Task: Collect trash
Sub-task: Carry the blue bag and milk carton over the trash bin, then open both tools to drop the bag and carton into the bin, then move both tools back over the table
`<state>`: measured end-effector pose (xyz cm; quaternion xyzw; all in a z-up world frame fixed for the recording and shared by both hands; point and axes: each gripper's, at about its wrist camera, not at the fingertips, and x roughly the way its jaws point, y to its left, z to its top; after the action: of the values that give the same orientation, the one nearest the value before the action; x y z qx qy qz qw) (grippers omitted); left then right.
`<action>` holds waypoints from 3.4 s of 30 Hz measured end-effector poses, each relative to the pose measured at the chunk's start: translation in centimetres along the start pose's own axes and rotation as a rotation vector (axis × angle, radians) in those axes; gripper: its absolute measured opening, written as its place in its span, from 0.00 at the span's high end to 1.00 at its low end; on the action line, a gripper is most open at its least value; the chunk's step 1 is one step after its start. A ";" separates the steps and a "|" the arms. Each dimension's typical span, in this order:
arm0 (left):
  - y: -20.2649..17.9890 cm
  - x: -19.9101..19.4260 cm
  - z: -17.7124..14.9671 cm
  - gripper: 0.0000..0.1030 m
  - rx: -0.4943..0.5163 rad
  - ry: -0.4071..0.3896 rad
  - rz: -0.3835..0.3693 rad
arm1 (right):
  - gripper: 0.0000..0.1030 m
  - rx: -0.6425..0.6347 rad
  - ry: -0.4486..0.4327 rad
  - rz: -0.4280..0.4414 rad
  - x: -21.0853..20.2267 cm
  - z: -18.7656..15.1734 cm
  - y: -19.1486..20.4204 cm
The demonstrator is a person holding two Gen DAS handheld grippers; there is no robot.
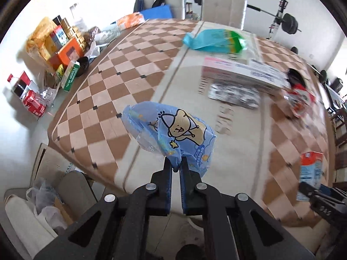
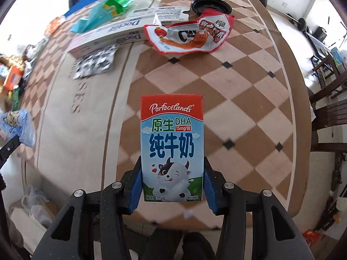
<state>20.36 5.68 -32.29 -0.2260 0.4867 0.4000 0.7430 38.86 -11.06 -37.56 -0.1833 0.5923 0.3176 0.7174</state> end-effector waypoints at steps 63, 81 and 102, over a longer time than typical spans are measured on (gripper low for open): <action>-6.4 29.8 -26.4 0.04 0.007 0.510 0.011 | 0.00 -0.120 0.323 0.005 38.2 -20.9 -4.7; -4.4 15.1 -26.3 0.04 0.002 0.455 0.055 | 0.00 -0.108 0.295 -0.002 24.2 -23.6 -4.0; -3.2 -4.7 -16.9 0.04 0.076 0.345 -0.124 | 0.00 -0.031 0.209 0.045 -4.0 -18.2 -2.8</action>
<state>12.79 -10.19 -35.43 -0.2927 0.6069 0.2901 0.6796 27.03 -25.71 -38.24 -0.2131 0.6630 0.3220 0.6414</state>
